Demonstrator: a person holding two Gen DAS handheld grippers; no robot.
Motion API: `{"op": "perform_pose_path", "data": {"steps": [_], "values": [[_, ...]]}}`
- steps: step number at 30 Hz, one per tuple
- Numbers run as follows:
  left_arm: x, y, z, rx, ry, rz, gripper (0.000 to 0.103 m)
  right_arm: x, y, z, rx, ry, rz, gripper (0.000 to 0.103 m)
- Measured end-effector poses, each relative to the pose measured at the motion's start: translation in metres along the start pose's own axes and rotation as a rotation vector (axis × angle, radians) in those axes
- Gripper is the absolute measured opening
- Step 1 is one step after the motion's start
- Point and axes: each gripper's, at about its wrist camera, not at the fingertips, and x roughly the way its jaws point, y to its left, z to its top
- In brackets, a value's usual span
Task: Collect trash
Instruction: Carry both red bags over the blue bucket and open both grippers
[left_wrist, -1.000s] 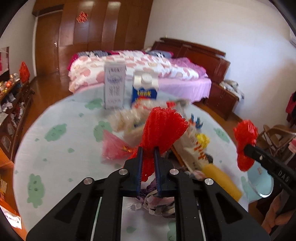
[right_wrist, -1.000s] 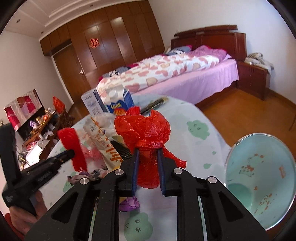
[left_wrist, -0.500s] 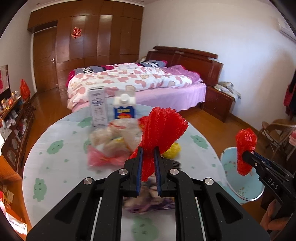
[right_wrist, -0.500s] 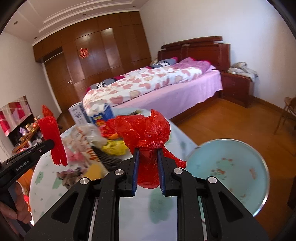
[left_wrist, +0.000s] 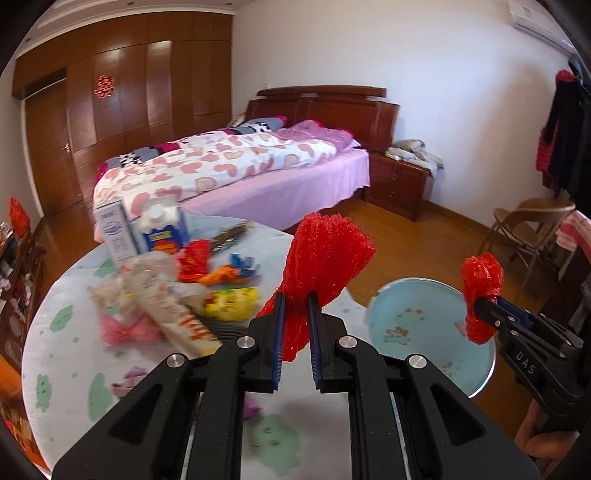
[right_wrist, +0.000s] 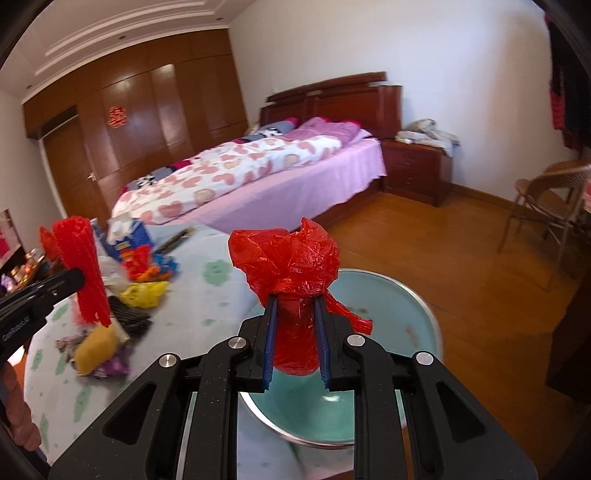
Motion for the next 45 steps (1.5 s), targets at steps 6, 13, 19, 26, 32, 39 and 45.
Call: {"op": "perform_pose_path", "data": {"steps": [6,13,19,26,32,39,45], "values": [[0.026,-0.032,-0.001,0.026,0.045,-0.040,0.012,0.010,-0.029,-0.004,0.048,0.036,-0.070,0.021],[0.058,-0.070,-0.010,0.058,0.109,-0.087,0.012,0.028,-0.050,-0.014,0.066,0.107,-0.114,0.022],[0.089,-0.090,-0.018,0.061,0.182,-0.106,0.012,0.044,-0.062,-0.022,0.096,0.167,-0.125,0.025],[0.102,-0.101,-0.024,0.074,0.219,-0.098,0.051,0.046,-0.072,-0.023,0.143,0.174,-0.142,0.047],[0.093,-0.090,-0.018,0.056,0.193,-0.056,0.059,0.035,-0.077,-0.020,0.181,0.118,-0.168,0.055],[0.065,-0.064,-0.009,0.042,0.113,0.049,0.081,0.020,-0.070,-0.010,0.175,0.053,-0.162,0.070],[0.041,-0.034,-0.013,0.028,0.073,0.122,0.089,0.015,-0.043,-0.008,0.120,0.049,-0.118,0.076]]}}
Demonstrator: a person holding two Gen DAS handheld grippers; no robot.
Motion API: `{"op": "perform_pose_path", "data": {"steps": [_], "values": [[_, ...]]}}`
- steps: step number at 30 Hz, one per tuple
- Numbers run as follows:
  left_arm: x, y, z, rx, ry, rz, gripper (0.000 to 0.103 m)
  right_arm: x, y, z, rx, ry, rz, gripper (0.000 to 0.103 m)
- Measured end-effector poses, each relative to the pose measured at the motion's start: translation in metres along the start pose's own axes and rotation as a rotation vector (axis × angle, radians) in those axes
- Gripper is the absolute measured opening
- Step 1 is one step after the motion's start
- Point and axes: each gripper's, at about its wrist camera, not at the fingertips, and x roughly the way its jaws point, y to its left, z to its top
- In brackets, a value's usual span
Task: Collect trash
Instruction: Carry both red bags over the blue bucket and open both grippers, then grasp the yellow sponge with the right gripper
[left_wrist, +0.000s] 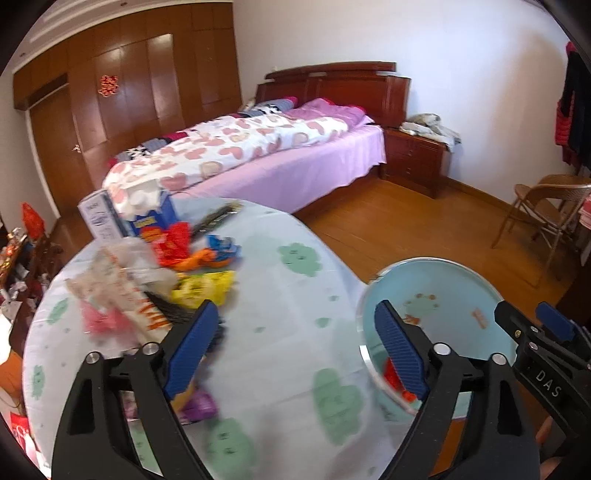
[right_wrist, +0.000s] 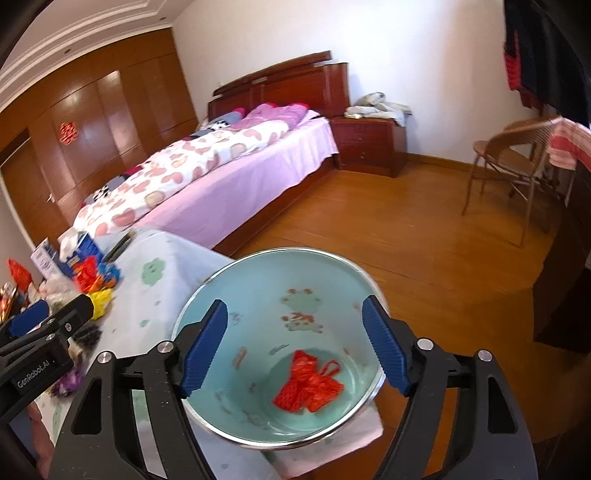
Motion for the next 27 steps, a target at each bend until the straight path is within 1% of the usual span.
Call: {"op": "perform_pose_path", "data": {"steps": [7,10,14,20,27], "values": [[-0.010,0.040,-0.010,-0.052,0.010,0.060,0.092,-0.009,0.041,-0.003,-0.081,-0.010,0.022,0.082],[-0.014,0.060,-0.015,-0.079,0.016,0.089,0.092,-0.010,0.054,-0.002,-0.094,0.000,0.035,0.082],[-0.017,0.084,-0.021,-0.123,0.021,0.106,0.092,-0.014,0.074,-0.007,-0.119,-0.006,0.035,0.083],[-0.016,0.117,-0.030,-0.170,0.043,0.142,0.092,-0.012,0.110,-0.016,-0.147,0.012,0.079,0.083],[-0.015,0.158,-0.043,-0.223,0.061,0.157,0.093,-0.010,0.147,-0.025,-0.192,0.020,0.130,0.082]]}}
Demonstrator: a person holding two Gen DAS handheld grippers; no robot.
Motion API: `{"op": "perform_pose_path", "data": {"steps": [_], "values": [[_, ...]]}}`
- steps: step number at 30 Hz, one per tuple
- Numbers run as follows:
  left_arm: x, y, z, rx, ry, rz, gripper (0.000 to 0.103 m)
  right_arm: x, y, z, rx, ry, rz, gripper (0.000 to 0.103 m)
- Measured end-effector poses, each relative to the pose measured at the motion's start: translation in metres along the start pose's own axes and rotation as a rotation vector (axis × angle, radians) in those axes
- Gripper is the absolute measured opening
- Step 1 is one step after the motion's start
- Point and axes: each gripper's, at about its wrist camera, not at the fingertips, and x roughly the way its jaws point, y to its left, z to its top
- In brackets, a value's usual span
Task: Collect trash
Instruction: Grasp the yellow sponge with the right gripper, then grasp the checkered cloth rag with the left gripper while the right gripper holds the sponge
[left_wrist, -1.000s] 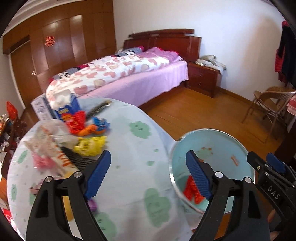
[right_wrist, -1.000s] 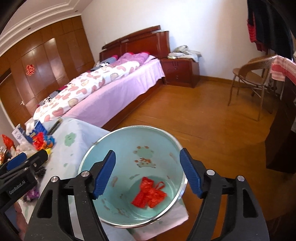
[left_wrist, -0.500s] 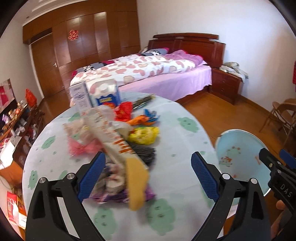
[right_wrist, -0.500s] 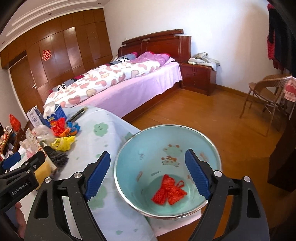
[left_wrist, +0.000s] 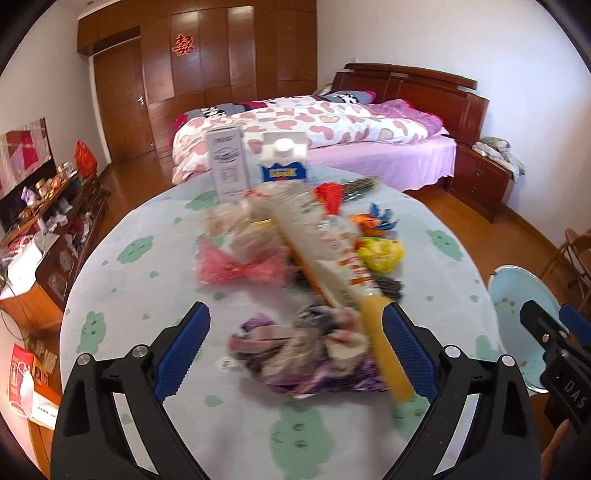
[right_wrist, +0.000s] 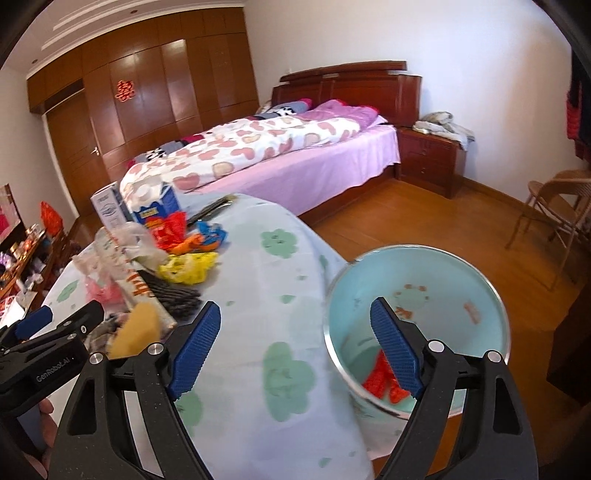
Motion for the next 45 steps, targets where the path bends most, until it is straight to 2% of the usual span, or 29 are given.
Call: {"op": "perform_pose_path", "data": {"steps": [10,15,17,26,31,32,43,45], "values": [[0.013,0.087,-0.013,-0.127,0.036,0.056,0.092,0.011,0.049,0.000,-0.065,0.028,0.126,0.059],[0.014,0.118,-0.015,-0.172,0.028,0.060,0.092,0.026,0.078,0.002,-0.095,0.058,0.199,0.058],[0.015,0.126,-0.015,-0.181,0.021,0.058,0.092,0.034,0.085,0.001,-0.091,0.080,0.212,0.053],[0.017,0.119,-0.012,-0.139,0.003,0.024,0.092,0.068,0.109,-0.009,-0.114,0.201,0.236,0.049],[0.019,0.108,-0.013,-0.110,0.017,0.023,0.092,0.078,0.109,-0.016,-0.104,0.251,0.268,0.029],[0.019,0.107,-0.014,-0.107,0.017,0.026,0.092,0.078,0.108,-0.017,-0.104,0.251,0.274,0.028],[0.006,0.090,-0.010,-0.065,-0.006,0.045,0.092,0.035,0.086,0.001,-0.090,0.077,0.279,0.026],[0.005,0.085,-0.009,-0.054,-0.008,0.041,0.092,0.033,0.081,0.003,-0.086,0.070,0.272,0.026]]}}
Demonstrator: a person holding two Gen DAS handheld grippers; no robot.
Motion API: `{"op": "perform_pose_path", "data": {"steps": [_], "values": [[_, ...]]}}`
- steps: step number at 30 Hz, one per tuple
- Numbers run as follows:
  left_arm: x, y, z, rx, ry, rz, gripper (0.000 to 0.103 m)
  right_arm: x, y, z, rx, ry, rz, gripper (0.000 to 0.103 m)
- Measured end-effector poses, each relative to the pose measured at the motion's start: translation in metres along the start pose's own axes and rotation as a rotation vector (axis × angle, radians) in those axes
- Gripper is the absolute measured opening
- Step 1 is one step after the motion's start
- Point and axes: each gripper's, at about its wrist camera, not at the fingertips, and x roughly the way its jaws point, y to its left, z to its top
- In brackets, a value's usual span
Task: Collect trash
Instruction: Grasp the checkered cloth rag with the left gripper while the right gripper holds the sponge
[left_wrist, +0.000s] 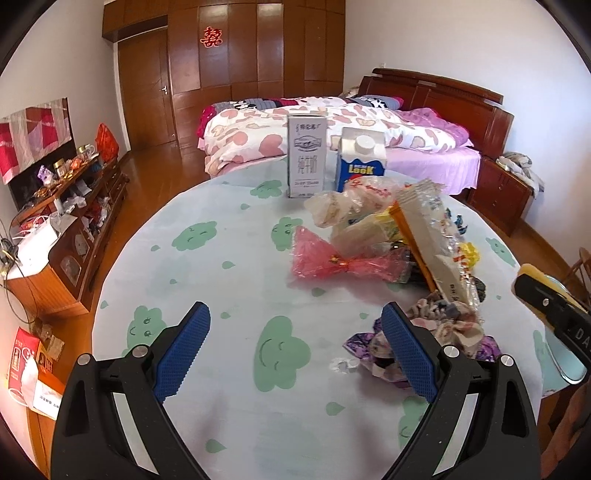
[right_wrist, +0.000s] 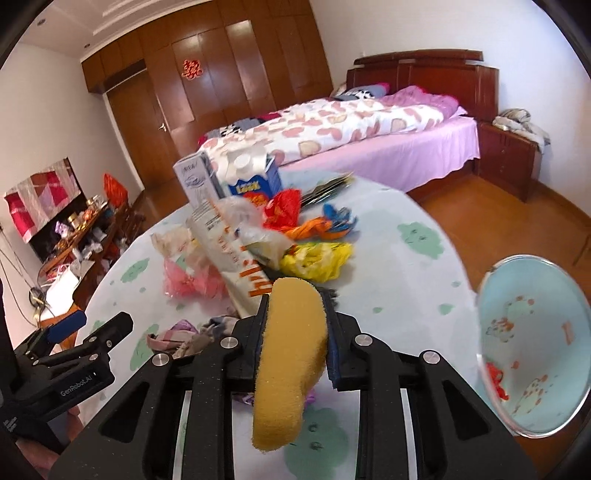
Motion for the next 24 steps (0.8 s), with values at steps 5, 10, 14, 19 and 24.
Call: {"op": "perform_pose_path", "data": {"steps": [5,10,14,19,24], "values": [[-0.003,-0.012,0.000,0.023,-0.002,0.001,0.092,0.000,-0.016,-0.005,0.030,0.023,-0.017,0.026],[-0.007,-0.021,0.000,0.046,-0.014,-0.011,0.092,-0.002,-0.026,-0.008,0.043,0.028,-0.039,0.026],[-0.010,-0.023,-0.001,0.051,-0.029,-0.072,0.092,-0.009,-0.031,-0.013,0.039,0.011,-0.063,0.026],[-0.007,-0.032,-0.005,0.068,-0.024,-0.201,0.091,-0.012,-0.035,-0.019,0.027,0.009,-0.079,0.026],[0.008,-0.063,-0.011,0.151,0.024,-0.228,0.082,-0.012,-0.039,-0.020,0.042,0.014,-0.072,0.026]]}}
